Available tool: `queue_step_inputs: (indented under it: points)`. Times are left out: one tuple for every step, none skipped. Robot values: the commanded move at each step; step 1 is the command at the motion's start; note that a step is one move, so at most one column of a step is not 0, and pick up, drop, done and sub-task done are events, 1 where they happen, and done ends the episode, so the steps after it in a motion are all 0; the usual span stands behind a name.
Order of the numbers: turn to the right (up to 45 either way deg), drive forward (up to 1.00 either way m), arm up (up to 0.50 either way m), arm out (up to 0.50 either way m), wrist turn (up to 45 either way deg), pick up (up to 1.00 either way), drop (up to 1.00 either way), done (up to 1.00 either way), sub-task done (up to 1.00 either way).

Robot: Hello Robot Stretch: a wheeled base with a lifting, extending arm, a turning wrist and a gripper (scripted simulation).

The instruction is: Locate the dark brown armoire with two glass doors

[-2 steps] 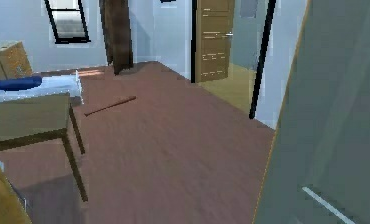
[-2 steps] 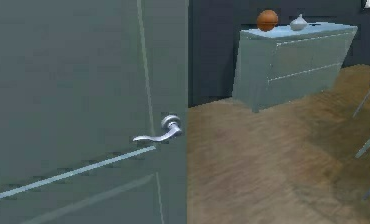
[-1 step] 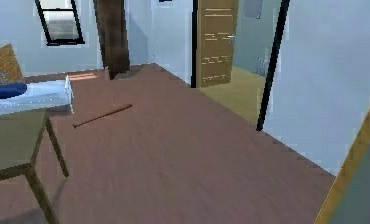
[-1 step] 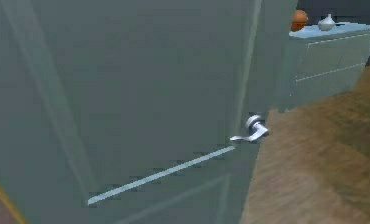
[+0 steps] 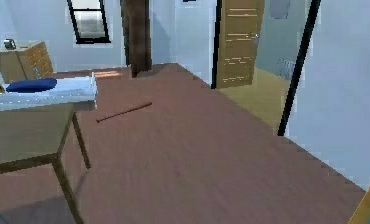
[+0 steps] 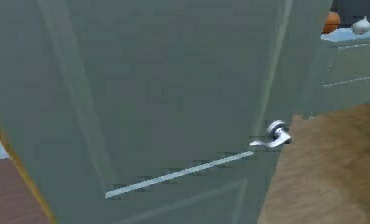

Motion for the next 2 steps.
queue_step_inputs:
  points:
    - [0.0, 1.00, 0.00, 0.00, 0.0, 0.00, 0.00, 0.00, 0.00]
    - [-3.0, 0.00, 0.00, 0.00, 0.0, 0.00, 0.00, 0.00, 0.00]
